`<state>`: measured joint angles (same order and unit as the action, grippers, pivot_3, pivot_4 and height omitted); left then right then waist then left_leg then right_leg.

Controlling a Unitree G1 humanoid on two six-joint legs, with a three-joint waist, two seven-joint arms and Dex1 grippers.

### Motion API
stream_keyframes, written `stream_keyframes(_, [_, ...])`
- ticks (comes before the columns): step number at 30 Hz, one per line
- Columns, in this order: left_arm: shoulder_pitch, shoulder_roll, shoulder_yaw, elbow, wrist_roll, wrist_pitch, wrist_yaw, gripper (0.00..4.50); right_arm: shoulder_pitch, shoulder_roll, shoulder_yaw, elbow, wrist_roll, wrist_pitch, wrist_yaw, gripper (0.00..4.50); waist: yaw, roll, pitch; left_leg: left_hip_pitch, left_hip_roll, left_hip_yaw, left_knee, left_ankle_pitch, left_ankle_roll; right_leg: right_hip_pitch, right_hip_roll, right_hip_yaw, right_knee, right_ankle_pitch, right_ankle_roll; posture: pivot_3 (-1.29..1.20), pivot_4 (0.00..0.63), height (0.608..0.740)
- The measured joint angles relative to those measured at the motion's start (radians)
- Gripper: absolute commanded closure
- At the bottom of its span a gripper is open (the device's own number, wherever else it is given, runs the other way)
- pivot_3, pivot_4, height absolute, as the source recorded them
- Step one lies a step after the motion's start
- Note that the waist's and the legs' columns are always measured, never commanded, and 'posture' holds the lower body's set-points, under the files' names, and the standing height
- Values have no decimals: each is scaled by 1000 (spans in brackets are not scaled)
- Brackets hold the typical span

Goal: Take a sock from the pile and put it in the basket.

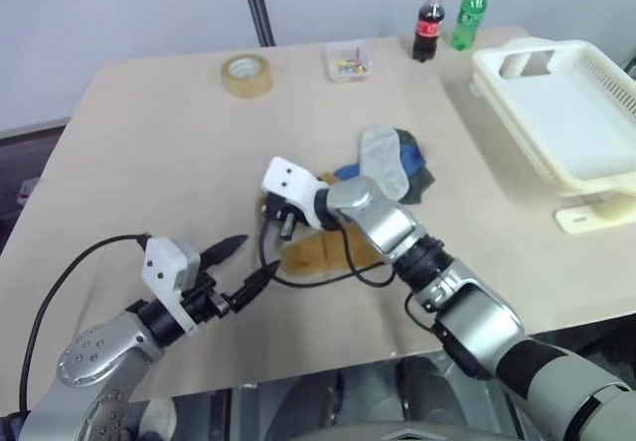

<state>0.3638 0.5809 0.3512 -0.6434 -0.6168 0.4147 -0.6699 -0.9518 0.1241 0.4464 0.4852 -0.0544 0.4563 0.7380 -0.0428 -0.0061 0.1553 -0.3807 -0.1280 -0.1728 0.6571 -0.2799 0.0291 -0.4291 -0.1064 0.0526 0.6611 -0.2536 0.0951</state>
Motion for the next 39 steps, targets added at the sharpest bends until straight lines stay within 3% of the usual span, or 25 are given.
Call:
stream_keyframes(1, [-5,-1,-5,1,5,5,7,685,7,-3,-7,-16,1,2,-5,2157,-1,0,0,0,0,0,0,0,0,0,0,0,0,0,0,0,150,740])
stream_keyframes(3, [-16,-3,-20,3,10,17,25,685,34,-20,-20,-71,6,15,-10,1413,0,0,0,0,0,0,0,0,0,0,0,0,0,0,0,0,150,740])
stream_keyframes(11, [-187,-61,-118,194,170,74,215,685,213,-336,-157,-445,88,191,58,1413,13,-1,-1,-1,0,0,1,0,0,0,-1,0,1,0,0,0,150,740])
stream_keyframes(16, [-340,-118,-124,302,192,121,304,685,279,-436,-209,-449,93,238,33,1413,-1,-1,-1,-1,1,2,1,0,-1,-1,0,1,2,0,0,0,150,740])
stream_keyframes(21, [-445,-184,-137,369,161,206,328,685,290,-449,-210,-440,92,233,0,1413,0,-2,-1,-3,1,1,3,0,-1,-1,0,1,2,0,0,0,150,740])
stream_keyframes(28, [-474,-138,-180,381,194,268,320,685,298,-409,-219,-442,113,250,-43,1413,0,-1,-2,-2,0,1,5,0,-1,-1,0,1,4,1,0,0,150,740])
stream_keyframes(29, [-474,-133,-183,383,199,268,318,685,299,-393,-230,-445,125,268,-51,1413,0,-1,-2,-2,0,1,5,0,-1,-1,0,1,4,1,0,0,150,740])
stream_keyframes(31, [-476,-133,-184,391,205,264,315,1184,299,-330,-281,-454,181,367,-87,1319,1,-1,-3,-1,0,1,5,0,-1,0,0,1,4,1,0,0,150,740])
stream_keyframes(39, [-470,-139,-183,396,214,253,307,1184,305,-265,-307,-476,271,510,-132,1319,2,0,-4,-1,0,1,6,0,-1,0,0,1,4,1,0,0,150,740])
